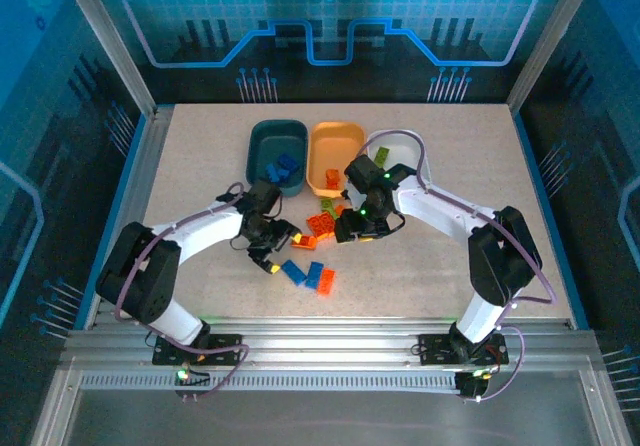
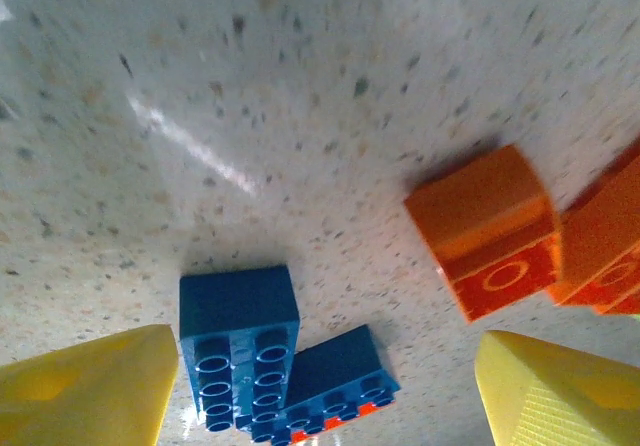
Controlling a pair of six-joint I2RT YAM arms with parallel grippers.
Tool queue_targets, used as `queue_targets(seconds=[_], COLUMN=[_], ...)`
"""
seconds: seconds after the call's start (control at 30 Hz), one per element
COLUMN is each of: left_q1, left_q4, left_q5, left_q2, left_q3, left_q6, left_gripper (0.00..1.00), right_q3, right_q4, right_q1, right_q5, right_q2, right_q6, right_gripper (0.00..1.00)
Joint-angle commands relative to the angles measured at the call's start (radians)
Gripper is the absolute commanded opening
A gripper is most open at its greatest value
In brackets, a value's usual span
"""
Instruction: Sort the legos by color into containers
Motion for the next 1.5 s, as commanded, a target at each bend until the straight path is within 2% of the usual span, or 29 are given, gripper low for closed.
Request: queue_targets(seconds=[0.0,0.23,0.33,0.63,0.77,0.97,1.07,1.23,1.37,1.47], left_q1=[-0.038,-0.076,-0.074,-0.075,-0.069,-0.016,0.065,0.21,0.276,0.288], left_q4=[-0.039,-0.02,-0.012,0.032,0.02,-0.094,-0.154,-0.22,-0.227,-0.246], left_q5=[0.036,0.06,0.06,0.083,0.081,0.048,0.027,-0.037,-0.059,-0.108], left_q2=[0.033,0.103,0.12,0.156,0.15,0.075,-0.019,-0.08,0.051,0.2], left_q3=[0.001,0.009,-0.002,-0.05,-0.041,0.026,0.051,0.227,0.457,0.666], left_q6=[-0.016,-0.017,-0.01,0.005,0.026,0.128,0.176,0.291,0.359,0.401], left_gripper=[0.8,0.79,0.76,0.45,0.37,0.36,0.36,0.36,0.36,0.36], right_q3=[0.011,-0.007,-0.011,-0.028,-0.03,-0.013,-0.007,-0.005,-0.006,0.004], right_q4=[-0.001,0.005,0.006,0.007,0.006,-0.01,-0.022,-0.031,-0.024,-0.031], right_q1=[0.007,0.007,0.008,0.013,0.016,0.021,0.02,0.021,0.025,0.034], right_q5=[-0.003,0.004,0.008,0.027,0.034,0.047,0.054,0.056,0.038,0.025], right_q2=[0.009,-0.007,-0.014,-0.038,-0.043,-0.048,-0.051,-0.05,-0.039,-0.017], right_q6=[-0.004,0.009,0.015,0.035,0.044,0.051,0.049,0.047,0.052,0.039], right_gripper=[0.55,0.55,0.55,0.54,0.54,0.54,0.54,0.54,0.54,0.54])
